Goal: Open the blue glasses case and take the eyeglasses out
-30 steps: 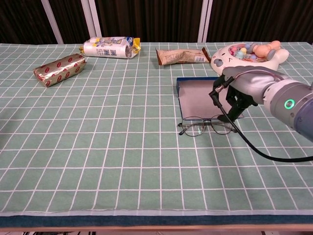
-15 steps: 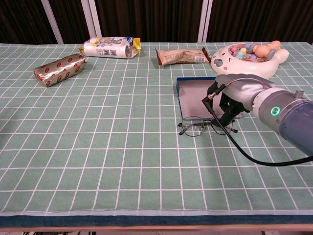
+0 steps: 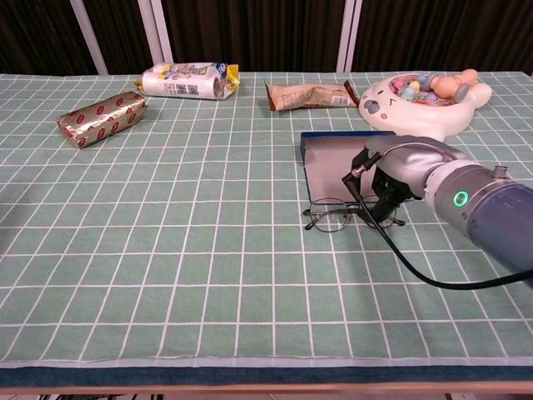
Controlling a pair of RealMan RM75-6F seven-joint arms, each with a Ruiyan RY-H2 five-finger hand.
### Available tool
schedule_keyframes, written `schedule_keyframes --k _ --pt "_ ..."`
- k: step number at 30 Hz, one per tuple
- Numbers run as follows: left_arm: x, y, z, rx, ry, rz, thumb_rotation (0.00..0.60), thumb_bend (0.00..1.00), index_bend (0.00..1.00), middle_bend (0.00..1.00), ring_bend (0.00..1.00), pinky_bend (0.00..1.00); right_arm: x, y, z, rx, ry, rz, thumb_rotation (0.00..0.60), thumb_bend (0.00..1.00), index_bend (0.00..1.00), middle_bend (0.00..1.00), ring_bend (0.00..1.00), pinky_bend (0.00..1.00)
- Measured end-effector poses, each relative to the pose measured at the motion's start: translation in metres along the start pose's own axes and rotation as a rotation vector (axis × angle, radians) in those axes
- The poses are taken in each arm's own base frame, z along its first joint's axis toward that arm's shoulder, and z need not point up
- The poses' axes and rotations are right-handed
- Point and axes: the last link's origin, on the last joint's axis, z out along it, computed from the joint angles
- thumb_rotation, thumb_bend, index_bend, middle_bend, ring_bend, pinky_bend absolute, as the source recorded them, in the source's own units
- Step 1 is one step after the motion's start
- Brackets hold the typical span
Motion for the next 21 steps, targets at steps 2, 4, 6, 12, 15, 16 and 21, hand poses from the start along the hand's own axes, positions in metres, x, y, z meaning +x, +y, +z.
schedule_keyframes --k 2,4,6,12,15,16,21 --pt "0.0 -0.0001 -0.0001 0.001 0.0 0.0 0.6 0.07 0.0 0.0 0.0 0.0 -0.0006 -0.0005 0.001 -0.001 0.002 0.001 0.6 0.4 0.49 0.88 0.83 0.77" --pt "-0.0001 0.0 0.0 0.001 -0.001 -0.001 0.6 0.07 0.0 0.0 0.0 0.0 -0.0013 -0.0006 0.0017 -0.002 0.002 -0.001 0.6 0.4 0.49 0.88 0.83 0.77" --pt "-0.0001 0.0001 0.0 0.001 -0.001 -0.001 0.6 0.07 0.0 0.0 0.0 0.0 -0.0024 0.0 0.0027 -0.007 0.002 -0.002 0.6 0.4 0.5 0.88 0.83 0.77" --pt "0.0 0.0001 0.0002 0.002 -0.002 -0.004 0.6 0.07 0.0 0.0 0.0 0.0 -0.0051 0.002 0.0045 -0.019 -0.002 -0.001 0.6 0.41 0.51 0.88 0.83 0.77" --pt "-0.0001 0.0003 0.0002 0.001 -0.002 -0.003 0.6 0.07 0.0 0.0 0.0 0.0 -0.0054 0.0019 0.0046 -0.018 -0.001 -0.002 0.6 0.41 0.52 0.88 0.83 0.77" --pt "-0.0001 0.0003 0.0002 0.001 -0.003 -0.004 0.6 0.07 0.0 0.0 0.0 0.0 -0.0055 0.0019 0.0046 -0.019 -0.001 -0.002 0.6 0.41 0.53 0.88 0.83 0.77" --pt "0.0 0.0002 0.0002 0.002 -0.002 -0.005 0.6 0.07 0.0 0.0 0.0 0.0 -0.0072 0.0031 0.0048 -0.024 -0.004 -0.003 0.6 0.41 0.53 0.88 0.83 0.77"
